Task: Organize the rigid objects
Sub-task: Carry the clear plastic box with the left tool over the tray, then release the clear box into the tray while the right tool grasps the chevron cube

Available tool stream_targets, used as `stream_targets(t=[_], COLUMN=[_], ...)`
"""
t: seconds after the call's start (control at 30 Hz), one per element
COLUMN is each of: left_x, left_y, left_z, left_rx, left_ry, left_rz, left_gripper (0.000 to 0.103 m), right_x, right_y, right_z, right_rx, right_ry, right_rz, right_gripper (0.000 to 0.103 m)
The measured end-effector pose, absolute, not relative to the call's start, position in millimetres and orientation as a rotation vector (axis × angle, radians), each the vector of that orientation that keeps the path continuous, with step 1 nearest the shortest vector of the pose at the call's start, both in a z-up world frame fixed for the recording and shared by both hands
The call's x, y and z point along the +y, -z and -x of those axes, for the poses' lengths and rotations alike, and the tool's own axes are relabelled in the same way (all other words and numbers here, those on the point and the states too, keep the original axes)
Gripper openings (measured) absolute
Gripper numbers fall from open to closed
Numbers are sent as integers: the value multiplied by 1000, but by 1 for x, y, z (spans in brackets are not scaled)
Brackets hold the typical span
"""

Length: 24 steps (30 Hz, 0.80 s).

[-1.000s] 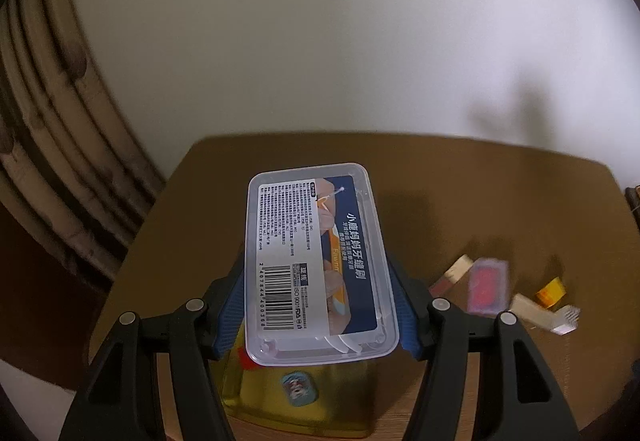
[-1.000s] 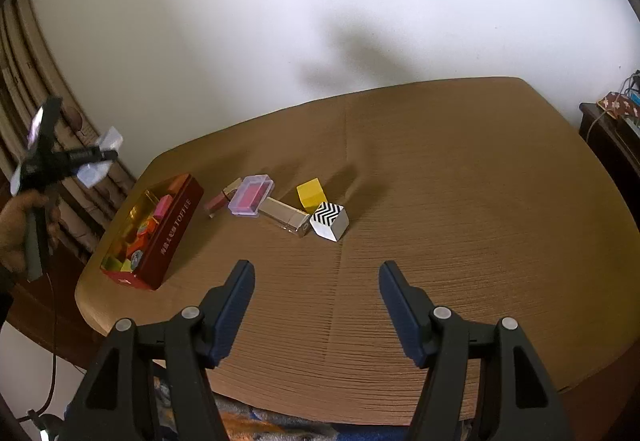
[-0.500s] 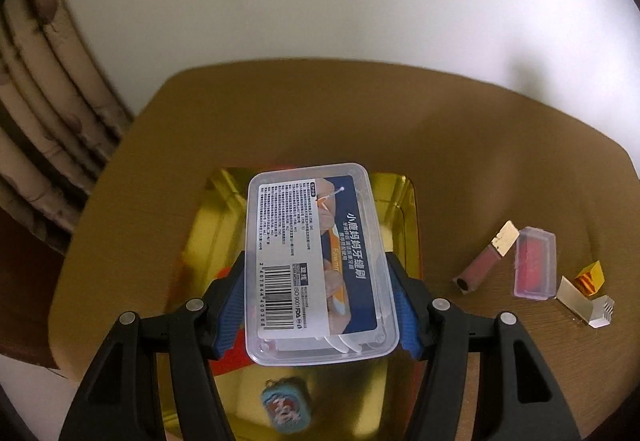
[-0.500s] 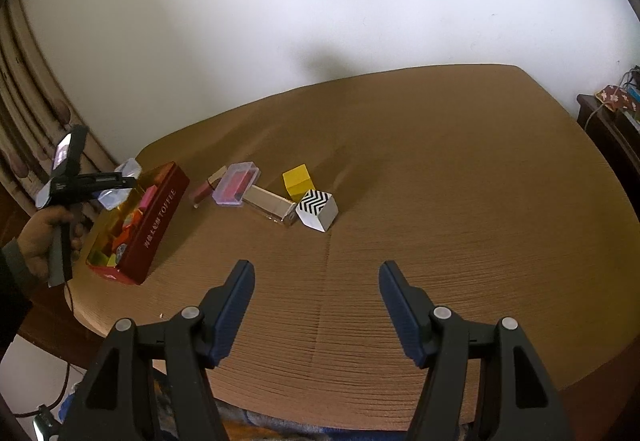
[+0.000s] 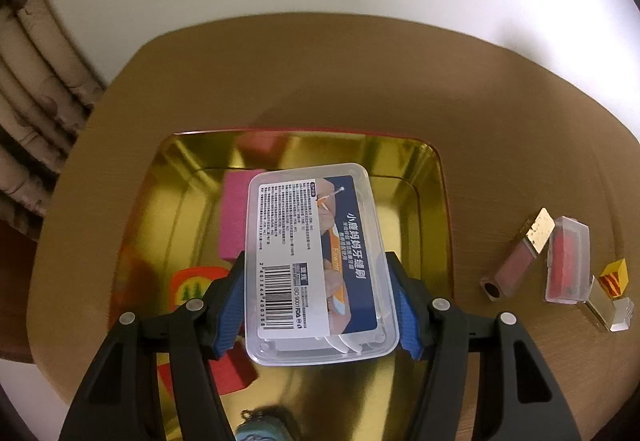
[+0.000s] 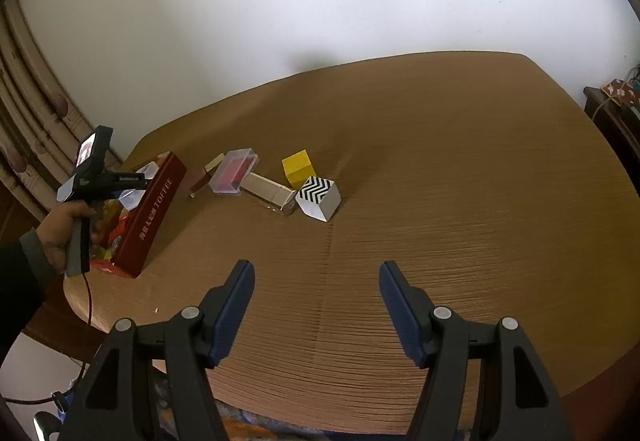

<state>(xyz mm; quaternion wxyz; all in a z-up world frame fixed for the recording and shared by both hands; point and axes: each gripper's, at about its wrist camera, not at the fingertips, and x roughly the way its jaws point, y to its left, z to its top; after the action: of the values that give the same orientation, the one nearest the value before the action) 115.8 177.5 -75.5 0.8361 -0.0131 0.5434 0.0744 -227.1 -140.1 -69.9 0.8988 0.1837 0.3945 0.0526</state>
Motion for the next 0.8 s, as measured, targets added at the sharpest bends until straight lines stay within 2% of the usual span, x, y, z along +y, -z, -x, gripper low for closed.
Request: stream_targets(t=[0.63,0.73,0.8], left_x=[196,183,180], left_y=[81,77,73], left_z=[-125,-120,-115], left_rx=[1165,1158,1144], left_ry=[-193,-207,-208], left_rz=[70,67,57], left_gripper=[60,62,67], right_x=[-134,-133,-132], right_y=[81,83,86], right_z=[226,225,222], right_rx=[862,865,868], right_ry=[-103,-98,-100], right_rz=[-353,-338,-322], right_gripper=[67,67,67])
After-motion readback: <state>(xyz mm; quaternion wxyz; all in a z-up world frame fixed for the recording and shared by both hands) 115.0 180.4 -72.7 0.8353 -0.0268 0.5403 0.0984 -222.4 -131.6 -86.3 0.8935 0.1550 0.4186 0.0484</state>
